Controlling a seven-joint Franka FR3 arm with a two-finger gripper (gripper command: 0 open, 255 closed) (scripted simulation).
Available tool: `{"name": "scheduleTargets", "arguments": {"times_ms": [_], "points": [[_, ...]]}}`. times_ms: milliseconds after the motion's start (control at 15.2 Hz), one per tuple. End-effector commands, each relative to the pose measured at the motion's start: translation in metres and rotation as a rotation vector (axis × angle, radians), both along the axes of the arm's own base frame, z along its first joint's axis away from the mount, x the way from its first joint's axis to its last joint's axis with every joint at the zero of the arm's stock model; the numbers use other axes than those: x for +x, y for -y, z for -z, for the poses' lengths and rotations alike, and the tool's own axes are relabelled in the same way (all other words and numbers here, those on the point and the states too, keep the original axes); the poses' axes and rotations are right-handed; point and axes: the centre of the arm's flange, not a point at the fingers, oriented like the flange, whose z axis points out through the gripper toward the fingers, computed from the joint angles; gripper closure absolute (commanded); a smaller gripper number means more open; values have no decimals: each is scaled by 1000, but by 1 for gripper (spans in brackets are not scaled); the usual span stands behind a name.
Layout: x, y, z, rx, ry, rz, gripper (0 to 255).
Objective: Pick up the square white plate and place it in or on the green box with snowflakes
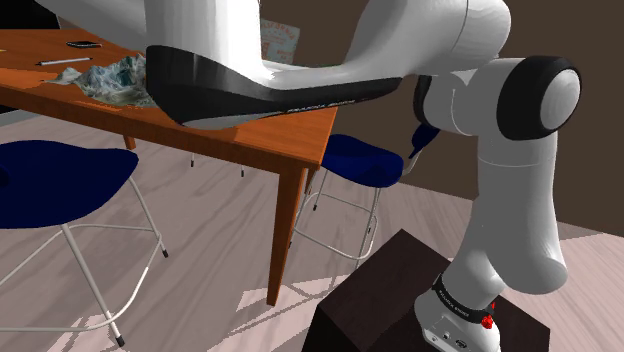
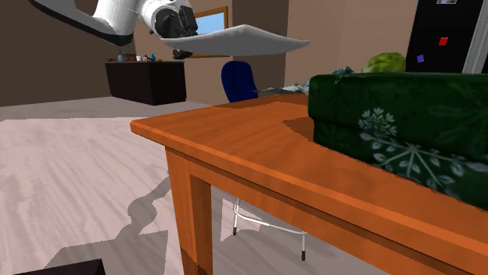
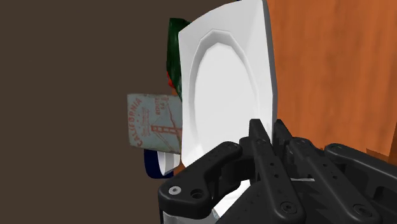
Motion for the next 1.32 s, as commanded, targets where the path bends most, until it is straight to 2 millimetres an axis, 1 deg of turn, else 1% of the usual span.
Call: {"name": "scheduleTargets", "arguments": {"times_ms": [0, 396, 462, 1254], "points": [[0, 0, -10, 0, 0, 0, 255], [0, 0, -41, 0, 0, 0, 255], [0, 0, -43, 0, 0, 0, 255], [73, 140, -47, 0, 0, 0, 255]]}}
